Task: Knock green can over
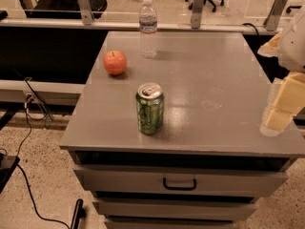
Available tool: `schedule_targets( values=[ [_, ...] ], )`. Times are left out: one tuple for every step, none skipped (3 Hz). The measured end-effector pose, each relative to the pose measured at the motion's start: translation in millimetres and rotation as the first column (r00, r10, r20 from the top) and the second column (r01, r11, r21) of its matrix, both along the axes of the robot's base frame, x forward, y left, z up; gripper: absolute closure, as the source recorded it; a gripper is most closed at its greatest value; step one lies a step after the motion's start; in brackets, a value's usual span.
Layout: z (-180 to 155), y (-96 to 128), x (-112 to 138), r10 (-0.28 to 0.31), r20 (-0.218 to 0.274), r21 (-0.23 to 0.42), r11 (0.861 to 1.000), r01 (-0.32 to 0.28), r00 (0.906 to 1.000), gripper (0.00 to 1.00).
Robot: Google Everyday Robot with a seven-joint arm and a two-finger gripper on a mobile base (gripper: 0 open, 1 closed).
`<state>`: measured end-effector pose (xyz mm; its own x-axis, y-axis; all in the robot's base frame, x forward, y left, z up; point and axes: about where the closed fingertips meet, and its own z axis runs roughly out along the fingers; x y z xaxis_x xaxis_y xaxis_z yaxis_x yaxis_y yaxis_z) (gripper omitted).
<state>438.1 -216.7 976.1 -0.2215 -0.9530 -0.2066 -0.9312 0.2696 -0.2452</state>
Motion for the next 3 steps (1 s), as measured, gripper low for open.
schedule_targets(
  values=[
    [0, 0, 0, 0.0, 0.0, 0.0, 1.0, 0.0, 1.0, 0.0],
    [3, 7, 5, 0.024, 0.045, 0.06, 0.998, -0.026, 0.9987, 0.0],
    [5, 21, 24, 0.08, 0.134, 0.195, 0.975, -0.106, 0.9877, 0.0]
  ],
)
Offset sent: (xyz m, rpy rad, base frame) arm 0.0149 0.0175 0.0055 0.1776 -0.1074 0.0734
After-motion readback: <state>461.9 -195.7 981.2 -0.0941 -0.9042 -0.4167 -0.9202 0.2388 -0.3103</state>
